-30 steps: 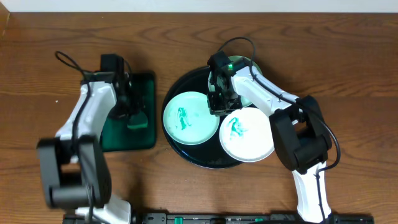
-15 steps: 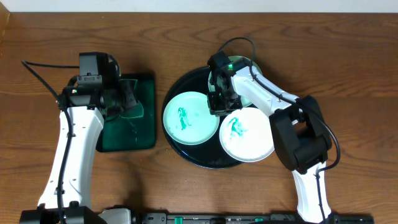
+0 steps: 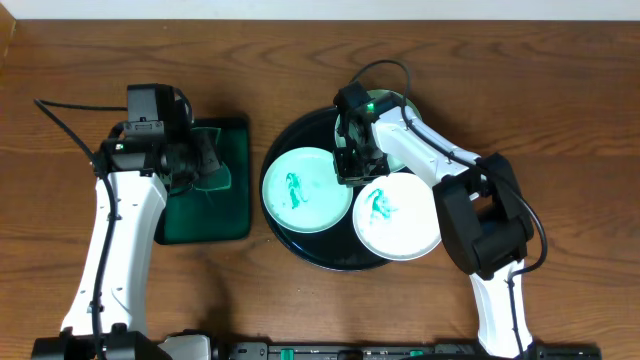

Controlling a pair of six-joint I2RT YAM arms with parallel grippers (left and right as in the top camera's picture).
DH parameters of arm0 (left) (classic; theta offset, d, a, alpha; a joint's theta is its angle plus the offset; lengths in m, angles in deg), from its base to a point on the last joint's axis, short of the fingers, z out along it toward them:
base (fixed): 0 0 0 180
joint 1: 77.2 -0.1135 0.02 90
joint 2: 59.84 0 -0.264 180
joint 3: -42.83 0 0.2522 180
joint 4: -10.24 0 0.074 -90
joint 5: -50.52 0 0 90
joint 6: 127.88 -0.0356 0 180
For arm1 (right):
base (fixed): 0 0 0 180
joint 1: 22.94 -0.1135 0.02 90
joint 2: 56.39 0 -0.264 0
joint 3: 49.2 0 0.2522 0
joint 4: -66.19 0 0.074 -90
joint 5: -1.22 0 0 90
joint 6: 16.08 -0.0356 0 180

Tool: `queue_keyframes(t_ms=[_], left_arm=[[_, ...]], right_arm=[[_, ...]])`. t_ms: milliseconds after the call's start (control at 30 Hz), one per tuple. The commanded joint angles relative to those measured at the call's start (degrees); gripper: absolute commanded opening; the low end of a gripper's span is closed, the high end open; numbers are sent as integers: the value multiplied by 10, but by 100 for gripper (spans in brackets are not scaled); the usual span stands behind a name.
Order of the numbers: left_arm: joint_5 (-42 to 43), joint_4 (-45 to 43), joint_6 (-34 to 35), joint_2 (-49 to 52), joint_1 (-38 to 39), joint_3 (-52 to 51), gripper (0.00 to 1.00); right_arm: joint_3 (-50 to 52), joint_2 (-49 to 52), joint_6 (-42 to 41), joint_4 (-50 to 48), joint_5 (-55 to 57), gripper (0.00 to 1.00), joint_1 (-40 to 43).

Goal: Clean dirty plates on tray and stack at the side
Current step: 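Grasp the green sponge with the left gripper and lift it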

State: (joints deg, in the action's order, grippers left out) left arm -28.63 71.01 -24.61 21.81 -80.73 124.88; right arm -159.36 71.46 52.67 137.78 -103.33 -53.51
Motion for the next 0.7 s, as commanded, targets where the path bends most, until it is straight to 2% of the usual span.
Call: queue_keyframes(t_ms=[0, 467, 667], left_arm=[[7, -1, 0, -2, 0, 9, 7], [7, -94, -47, -2, 0, 9, 7], [7, -97, -47, -2, 0, 9, 7]], right_arm=[[6, 26, 7, 8, 5, 1, -5], [6, 26, 7, 7, 5, 1, -5], [6, 26, 7, 7, 5, 1, -5]])
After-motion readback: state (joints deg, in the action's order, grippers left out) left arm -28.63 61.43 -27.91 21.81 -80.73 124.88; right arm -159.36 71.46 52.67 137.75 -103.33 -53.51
